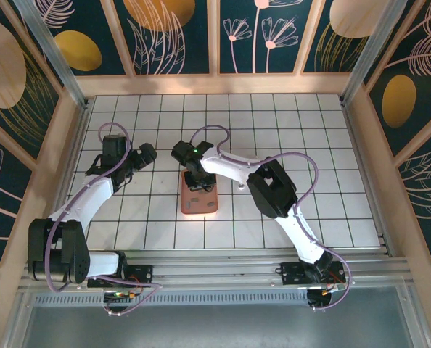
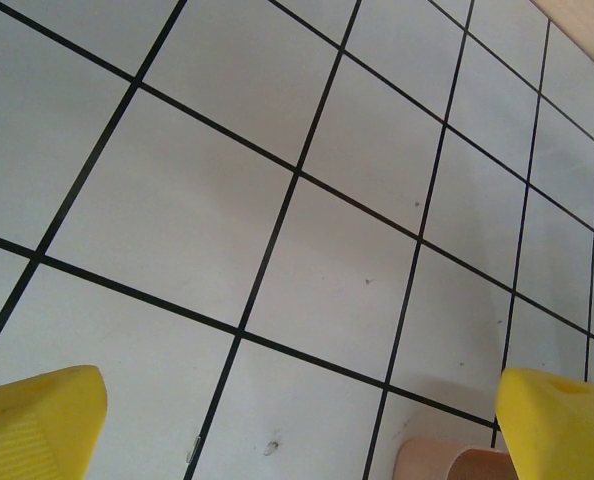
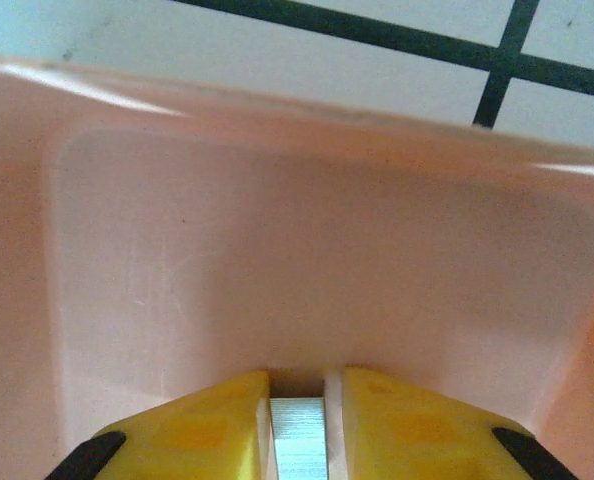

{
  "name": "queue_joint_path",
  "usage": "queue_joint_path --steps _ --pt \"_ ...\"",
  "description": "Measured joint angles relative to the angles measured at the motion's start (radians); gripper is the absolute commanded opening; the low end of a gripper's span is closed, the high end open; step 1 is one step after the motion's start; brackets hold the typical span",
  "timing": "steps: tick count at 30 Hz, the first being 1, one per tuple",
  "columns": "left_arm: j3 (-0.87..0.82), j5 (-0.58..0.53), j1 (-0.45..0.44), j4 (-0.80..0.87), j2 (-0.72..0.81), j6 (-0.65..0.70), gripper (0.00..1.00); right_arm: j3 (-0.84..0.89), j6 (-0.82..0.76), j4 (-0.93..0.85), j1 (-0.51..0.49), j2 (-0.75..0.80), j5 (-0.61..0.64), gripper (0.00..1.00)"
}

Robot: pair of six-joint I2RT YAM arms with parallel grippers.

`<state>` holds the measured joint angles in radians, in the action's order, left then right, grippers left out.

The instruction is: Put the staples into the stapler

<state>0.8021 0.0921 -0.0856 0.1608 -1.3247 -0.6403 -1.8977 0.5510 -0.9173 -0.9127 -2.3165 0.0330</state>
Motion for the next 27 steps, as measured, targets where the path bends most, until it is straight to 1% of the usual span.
queue_joint_path --steps 9,14,18,27 --pt "0.0 0.005 0.0 0.0 0.0 0.008 0.98 -0.009 0.01 -0.006 0.002 -0.004 -0.007 0.17" --pt "0.0 0.035 0.0 0.001 0.0 0.029 0.98 0.006 0.051 0.008 -0.001 0.002 -0.002 0.17" --pt "0.0 0.039 0.0 -0.001 0.0 0.061 0.98 0.056 0.077 0.055 -0.007 0.031 0.025 0.17" --pt "-0.07 0.069 0.0 -0.097 0.004 0.117 0.97 0.223 0.095 0.188 -0.011 0.135 0.079 0.16"
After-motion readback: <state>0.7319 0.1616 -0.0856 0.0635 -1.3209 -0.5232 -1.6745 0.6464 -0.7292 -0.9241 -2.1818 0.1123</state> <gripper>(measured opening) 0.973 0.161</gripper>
